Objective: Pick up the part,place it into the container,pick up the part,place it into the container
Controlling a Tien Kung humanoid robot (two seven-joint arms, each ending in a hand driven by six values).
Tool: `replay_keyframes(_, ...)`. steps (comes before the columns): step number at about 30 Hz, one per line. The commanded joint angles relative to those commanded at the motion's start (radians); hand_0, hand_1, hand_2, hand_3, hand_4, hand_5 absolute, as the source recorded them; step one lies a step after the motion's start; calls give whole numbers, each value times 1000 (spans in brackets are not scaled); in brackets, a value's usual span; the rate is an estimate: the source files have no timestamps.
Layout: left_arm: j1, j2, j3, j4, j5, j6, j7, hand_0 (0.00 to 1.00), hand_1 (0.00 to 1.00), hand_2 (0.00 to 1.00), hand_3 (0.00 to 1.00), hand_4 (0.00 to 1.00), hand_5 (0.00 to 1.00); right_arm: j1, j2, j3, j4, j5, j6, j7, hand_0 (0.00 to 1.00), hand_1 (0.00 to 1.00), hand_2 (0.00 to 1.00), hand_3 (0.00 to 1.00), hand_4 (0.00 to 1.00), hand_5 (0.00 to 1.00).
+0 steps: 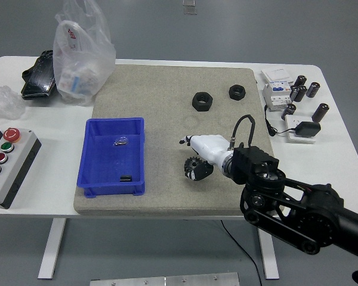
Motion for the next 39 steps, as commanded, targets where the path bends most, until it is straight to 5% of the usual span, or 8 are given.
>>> replay_keyframes(14, 0, -1, 7, 0, -6, -2, -8, 725, 686, 677, 603, 603, 513, 0, 3, -1, -33, 66, 56, 0, 377, 661, 842, 901, 848, 253)
replay_keyframes(24, -2, -2, 11, 0, -9, -5, -15, 727, 686, 676, 605, 601, 509, -3, 7, -26, -74, 69, 50, 0, 372, 655, 864, 896, 839, 272)
replay_keyframes(25, -3, -2, 12, 0, -10, -5, -16, 727, 684, 677, 605, 600, 518, -4, 5, -30, -77, 65, 48, 0, 365, 609, 807, 856, 601, 129)
replay_keyframes(29, -1, -3, 14, 0, -12, -5, -17, 727, 684, 677, 605, 600, 518, -8, 5, -39, -76, 33, 19, 0, 365, 609, 807, 856, 601, 129)
replay_keyframes(30, -1, -3, 14, 0, -12, -6, -17, 727, 684, 676, 607, 597, 525, -8, 5, -40, -74, 21, 9, 0, 303, 482, 562, 658, 382, 120)
replay_keyframes(36, -1, -3, 19, 0, -17, -6, -22, 727, 684, 676, 607, 597, 525, -7, 6, -44, -74, 1, -10, 0, 303, 482, 562, 658, 382, 120)
replay_keyframes(37, -1, -3, 19, 0, -18, -6, -23, 727, 684, 677, 607, 597, 538, -8, 6, -45, -75, 2, -9, 0, 270, 419, 378, 524, 296, 2)
replay_keyframes(39, -1, -3, 22, 0, -21, -7, -24, 727, 684, 677, 607, 597, 538, -9, 5, -46, -78, 10, -4, 0, 270, 419, 378, 524, 296, 2)
